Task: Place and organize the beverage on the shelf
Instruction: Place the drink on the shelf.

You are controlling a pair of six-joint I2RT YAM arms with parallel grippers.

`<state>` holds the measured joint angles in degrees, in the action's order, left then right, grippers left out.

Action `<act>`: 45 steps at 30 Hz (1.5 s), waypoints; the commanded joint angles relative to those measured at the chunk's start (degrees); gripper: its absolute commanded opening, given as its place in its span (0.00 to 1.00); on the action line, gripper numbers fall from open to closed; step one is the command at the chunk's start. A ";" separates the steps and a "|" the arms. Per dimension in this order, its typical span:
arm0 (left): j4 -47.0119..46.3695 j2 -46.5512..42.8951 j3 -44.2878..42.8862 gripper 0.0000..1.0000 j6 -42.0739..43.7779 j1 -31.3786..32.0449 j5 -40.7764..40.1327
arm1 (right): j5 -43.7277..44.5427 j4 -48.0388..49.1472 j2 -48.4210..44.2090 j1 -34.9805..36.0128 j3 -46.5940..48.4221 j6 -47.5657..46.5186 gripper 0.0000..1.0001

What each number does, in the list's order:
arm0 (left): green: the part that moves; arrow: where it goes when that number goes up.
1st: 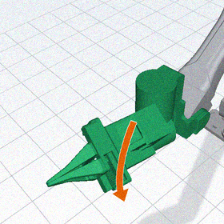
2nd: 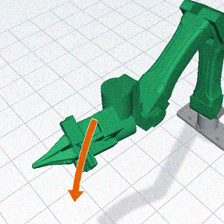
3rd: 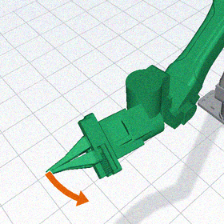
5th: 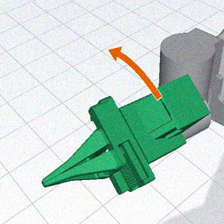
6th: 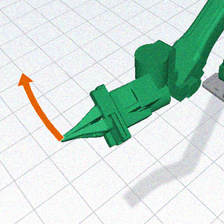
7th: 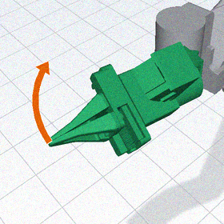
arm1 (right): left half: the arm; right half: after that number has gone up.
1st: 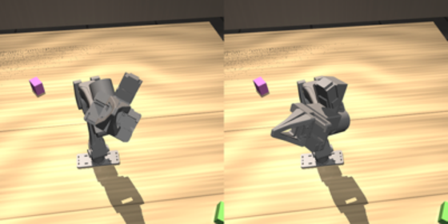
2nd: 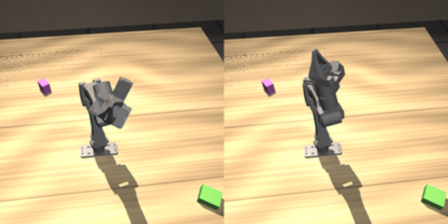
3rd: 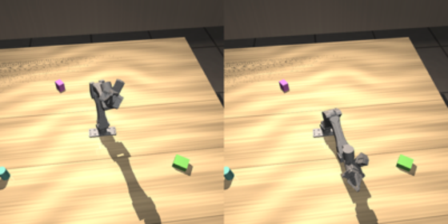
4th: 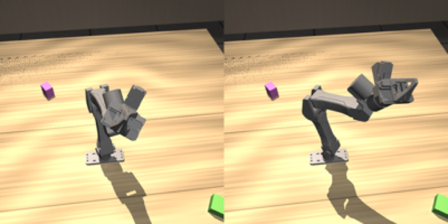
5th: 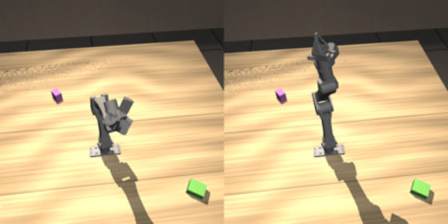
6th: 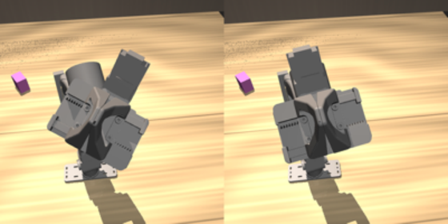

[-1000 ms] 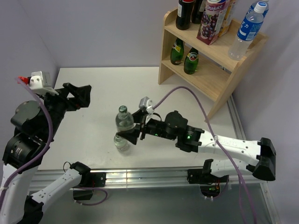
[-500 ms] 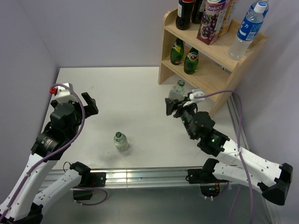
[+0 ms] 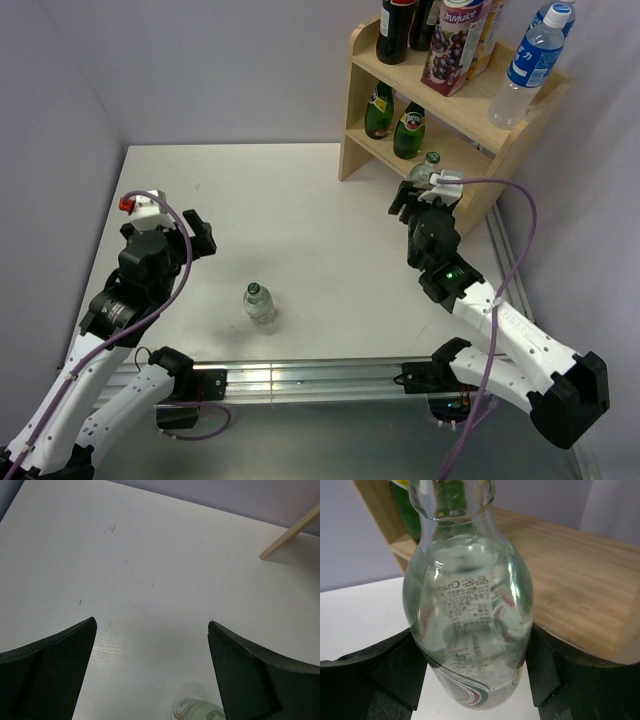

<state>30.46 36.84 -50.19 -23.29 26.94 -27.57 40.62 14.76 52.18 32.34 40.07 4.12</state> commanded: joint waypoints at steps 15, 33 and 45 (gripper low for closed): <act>-4.53 -2.30 0.97 0.99 -0.44 -3.21 8.58 | 0.07 17.84 10.57 -8.60 11.43 -5.27 0.00; -4.53 -2.04 1.33 1.00 -0.27 -3.21 9.38 | -2.83 22.76 18.13 -15.11 8.89 -1.92 0.00; -4.53 -1.77 1.50 0.99 -0.35 -3.21 9.99 | -4.15 30.14 26.47 -16.78 8.36 -2.54 0.00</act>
<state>28.03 34.76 -48.84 -23.44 23.97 -18.63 36.58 37.01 77.25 16.16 47.22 0.86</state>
